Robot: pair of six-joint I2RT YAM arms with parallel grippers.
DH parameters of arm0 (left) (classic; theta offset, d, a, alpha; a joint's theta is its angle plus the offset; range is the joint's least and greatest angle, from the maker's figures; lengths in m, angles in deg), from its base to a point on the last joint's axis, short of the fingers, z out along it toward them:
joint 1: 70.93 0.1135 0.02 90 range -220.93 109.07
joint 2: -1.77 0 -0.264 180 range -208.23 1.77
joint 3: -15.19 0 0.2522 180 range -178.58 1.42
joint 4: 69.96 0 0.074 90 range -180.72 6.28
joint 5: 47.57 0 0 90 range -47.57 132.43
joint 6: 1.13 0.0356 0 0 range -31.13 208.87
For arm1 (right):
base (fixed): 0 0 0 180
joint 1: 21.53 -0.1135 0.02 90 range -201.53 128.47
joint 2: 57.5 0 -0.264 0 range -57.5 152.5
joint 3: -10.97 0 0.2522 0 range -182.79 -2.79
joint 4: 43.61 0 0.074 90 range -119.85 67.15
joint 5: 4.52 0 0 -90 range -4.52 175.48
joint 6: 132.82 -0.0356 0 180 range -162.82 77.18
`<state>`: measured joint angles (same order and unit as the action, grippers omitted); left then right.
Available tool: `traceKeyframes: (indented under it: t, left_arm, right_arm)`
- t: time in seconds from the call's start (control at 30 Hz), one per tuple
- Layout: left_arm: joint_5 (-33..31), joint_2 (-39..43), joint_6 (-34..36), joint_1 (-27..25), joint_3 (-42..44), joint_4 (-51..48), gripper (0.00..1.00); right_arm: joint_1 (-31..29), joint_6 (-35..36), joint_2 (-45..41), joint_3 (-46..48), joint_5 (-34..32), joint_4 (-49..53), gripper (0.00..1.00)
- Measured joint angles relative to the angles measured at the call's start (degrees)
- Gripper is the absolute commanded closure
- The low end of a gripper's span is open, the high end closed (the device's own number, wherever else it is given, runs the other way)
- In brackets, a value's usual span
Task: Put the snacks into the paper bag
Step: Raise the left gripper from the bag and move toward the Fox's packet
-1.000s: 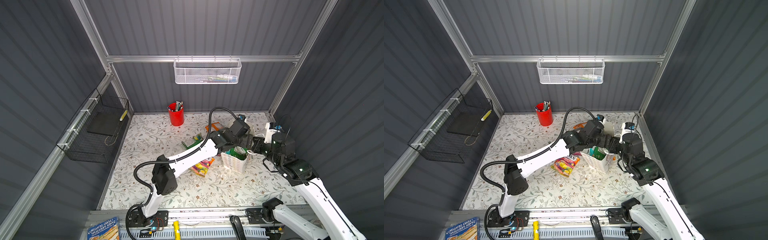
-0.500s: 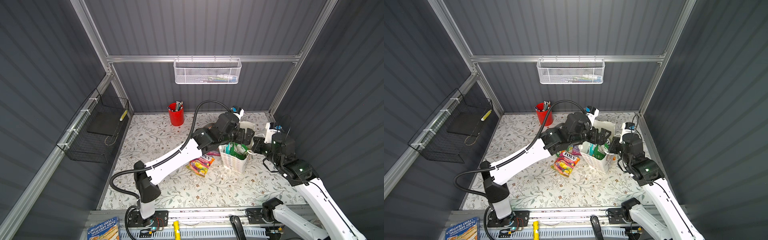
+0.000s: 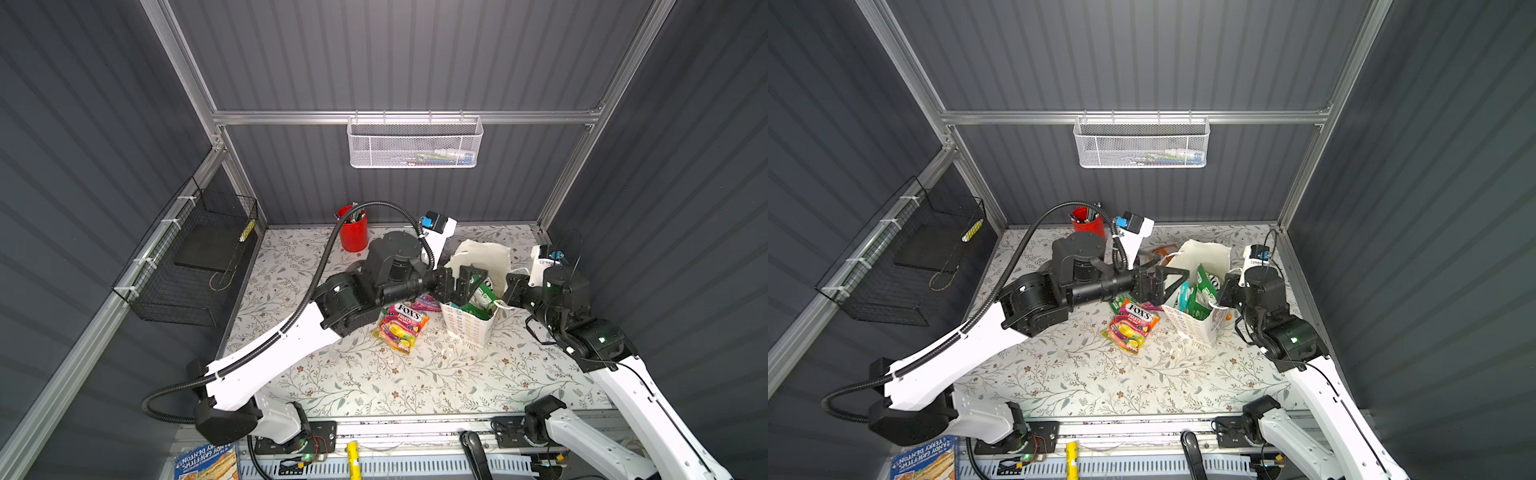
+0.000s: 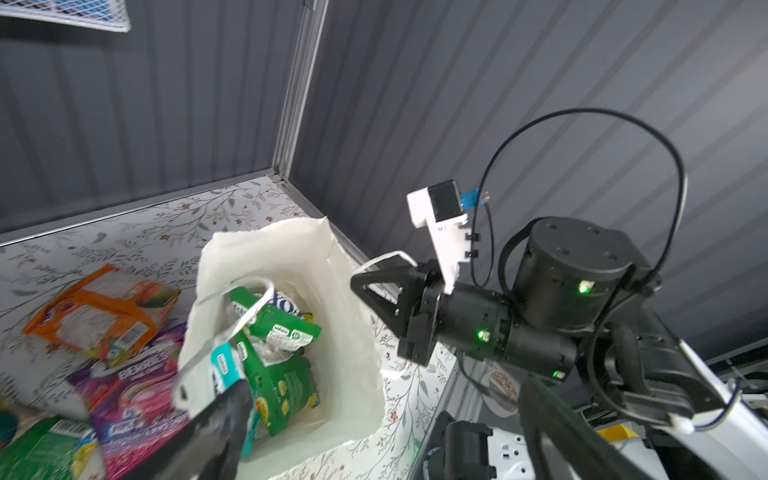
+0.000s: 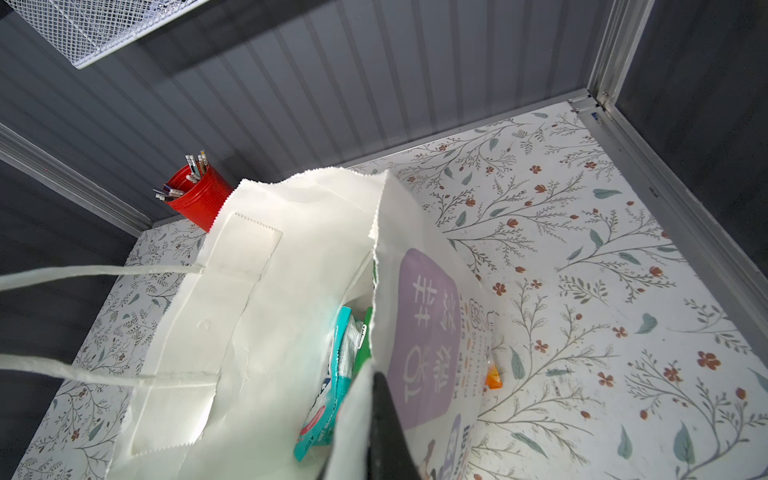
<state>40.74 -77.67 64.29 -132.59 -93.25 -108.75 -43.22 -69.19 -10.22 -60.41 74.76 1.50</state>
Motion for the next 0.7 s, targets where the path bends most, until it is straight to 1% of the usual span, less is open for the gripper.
traceKeyframes:
  t: [0.13,0.23,0.4,0.5,0.6,0.7]
  left_arm:
    - [-6.5,5.2,-0.3,0.0,8.4,-1.2,0.00]
    - [-11.7,10.2,-1.6,0.0,17.1,-2.3,0.00]
    - [-18.8,19.5,-7.0,0.0,32.0,-3.1,0.00]
    - [-21.6,23.5,-11.0,0.0,39.2,-3.2,0.00]
    - [-23.8,23.3,-15.2,0.3,43.2,-3.2,0.00]
    - [-24.0,19.9,-18.8,1.2,44.9,-3.1,0.00]
  right_arm:
    - [0.0,0.0,0.0,0.0,0.0,0.0,1.00]
    - [0.0,0.0,0.0,0.0,0.0,0.0,1.00]
    - [0.0,0.0,0.0,0.0,0.0,0.0,1.00]
    - [0.0,0.0,0.0,0.1,0.0,0.0,1.00]
    - [0.0,0.0,0.0,0.1,0.0,0.0,1.00]
    - [0.0,0.0,0.0,0.1,0.0,0.0,1.00]
